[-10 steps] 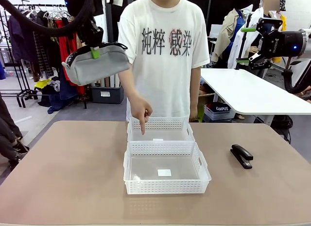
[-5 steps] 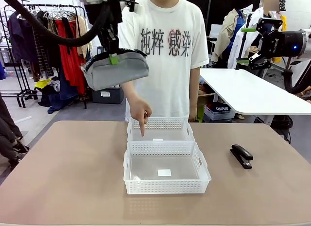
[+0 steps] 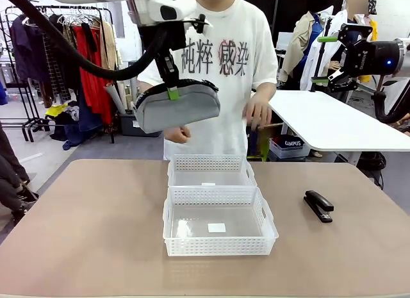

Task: Distribute items into two baskets.
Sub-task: Move the picked Pencil pouch towards the Organizing basket indicated by the person, stopping as directed, then place the picked Pencil pouch into the Organizing basket as instructed by the person.

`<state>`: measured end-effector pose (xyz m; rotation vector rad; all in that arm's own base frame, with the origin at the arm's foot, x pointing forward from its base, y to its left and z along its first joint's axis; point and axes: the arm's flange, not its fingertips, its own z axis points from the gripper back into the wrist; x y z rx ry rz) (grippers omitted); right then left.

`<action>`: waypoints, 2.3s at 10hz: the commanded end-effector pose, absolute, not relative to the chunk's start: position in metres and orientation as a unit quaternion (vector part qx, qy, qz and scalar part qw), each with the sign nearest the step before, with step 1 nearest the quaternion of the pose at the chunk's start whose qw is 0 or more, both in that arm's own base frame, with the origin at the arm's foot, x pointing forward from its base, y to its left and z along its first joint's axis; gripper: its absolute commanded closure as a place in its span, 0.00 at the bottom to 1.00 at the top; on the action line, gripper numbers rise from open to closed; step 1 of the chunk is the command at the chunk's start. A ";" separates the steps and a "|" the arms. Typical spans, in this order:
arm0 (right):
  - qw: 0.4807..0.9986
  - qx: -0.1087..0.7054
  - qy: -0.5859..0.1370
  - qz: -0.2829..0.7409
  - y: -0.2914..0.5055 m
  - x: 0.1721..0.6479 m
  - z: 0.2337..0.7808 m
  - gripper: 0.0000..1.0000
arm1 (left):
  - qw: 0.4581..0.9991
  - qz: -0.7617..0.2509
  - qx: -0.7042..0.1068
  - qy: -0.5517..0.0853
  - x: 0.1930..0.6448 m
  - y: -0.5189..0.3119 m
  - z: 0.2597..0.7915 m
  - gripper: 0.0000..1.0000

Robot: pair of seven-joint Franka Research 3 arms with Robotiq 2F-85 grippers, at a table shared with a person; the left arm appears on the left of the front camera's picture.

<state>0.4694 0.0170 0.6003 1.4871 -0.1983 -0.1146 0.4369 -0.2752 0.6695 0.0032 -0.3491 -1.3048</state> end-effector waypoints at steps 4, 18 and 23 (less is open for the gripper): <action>0.730 0.675 -0.090 -0.052 0.017 0.469 0.601 0.00 | 0.739 -0.657 -0.029 -0.149 0.409 -0.287 0.649 1.00; 0.730 0.675 -0.090 -0.052 0.017 0.469 0.601 0.00 | 0.743 -0.655 -0.028 -0.134 0.406 -0.298 0.643 1.00; 0.730 0.675 -0.090 -0.052 0.017 0.469 0.601 0.00 | 0.743 -0.655 -0.028 -0.134 0.406 -0.298 0.643 1.00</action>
